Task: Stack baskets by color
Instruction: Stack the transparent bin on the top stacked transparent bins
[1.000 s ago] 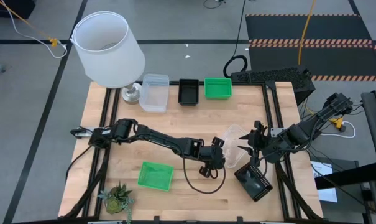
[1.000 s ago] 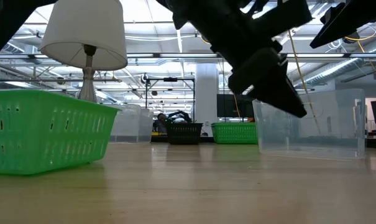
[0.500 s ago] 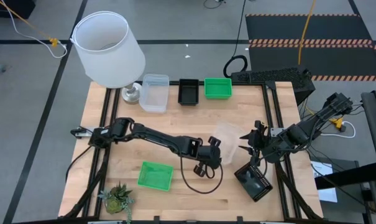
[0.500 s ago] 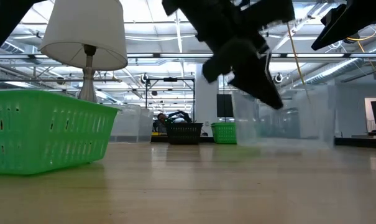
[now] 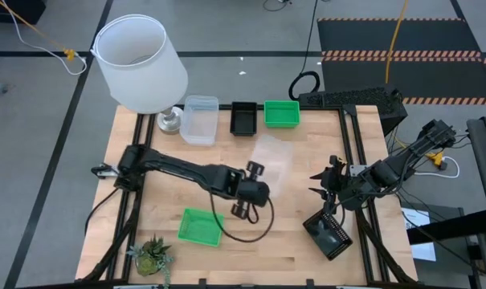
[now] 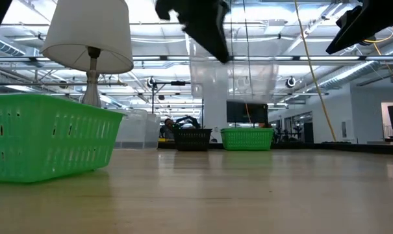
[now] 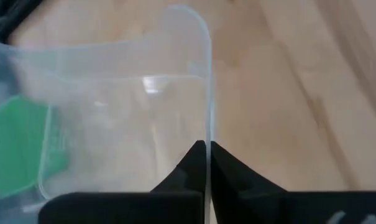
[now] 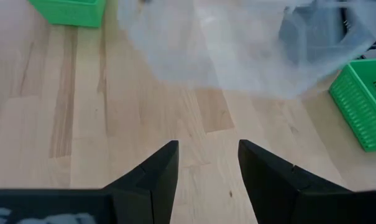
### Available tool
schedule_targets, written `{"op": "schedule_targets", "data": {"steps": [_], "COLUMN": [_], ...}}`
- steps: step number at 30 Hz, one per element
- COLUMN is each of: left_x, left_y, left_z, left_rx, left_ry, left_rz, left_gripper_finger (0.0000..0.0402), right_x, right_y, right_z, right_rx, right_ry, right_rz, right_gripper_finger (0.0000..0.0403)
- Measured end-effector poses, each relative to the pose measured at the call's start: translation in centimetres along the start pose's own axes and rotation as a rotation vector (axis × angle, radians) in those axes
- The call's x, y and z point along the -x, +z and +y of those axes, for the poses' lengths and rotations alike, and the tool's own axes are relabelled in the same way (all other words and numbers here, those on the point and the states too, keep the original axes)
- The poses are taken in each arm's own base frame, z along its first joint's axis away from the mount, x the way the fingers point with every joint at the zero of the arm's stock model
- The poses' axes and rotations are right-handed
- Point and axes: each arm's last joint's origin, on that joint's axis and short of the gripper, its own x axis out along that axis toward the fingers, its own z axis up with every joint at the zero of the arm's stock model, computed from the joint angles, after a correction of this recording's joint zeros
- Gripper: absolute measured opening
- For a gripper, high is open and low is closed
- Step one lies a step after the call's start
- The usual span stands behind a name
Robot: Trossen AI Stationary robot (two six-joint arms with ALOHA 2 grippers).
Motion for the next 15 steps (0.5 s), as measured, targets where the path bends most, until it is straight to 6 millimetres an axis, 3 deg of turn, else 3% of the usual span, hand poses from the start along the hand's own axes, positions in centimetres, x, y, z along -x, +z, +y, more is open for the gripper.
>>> {"op": "schedule_targets", "data": {"steps": [11, 15], "left_x": [8.9, 11.0], "left_y": [-3.4, -5.0], "left_z": [3.8, 5.9], "left_rx": [0.055, 0.103], "left_ry": [0.138, 0.165], "left_rz": [0.042, 0.044], "left_gripper_finger": [0.0004, 0.0005], "right_x": [-1.0, -1.3], "right_y": [-1.2, -1.7], "right_z": [0.1, 0.0], "right_rx": [0.015, 0.022], "right_ry": [-0.014, -0.021], "right_rz": [0.022, 0.034], "right_gripper_finger": [0.0162, 0.0162]}}
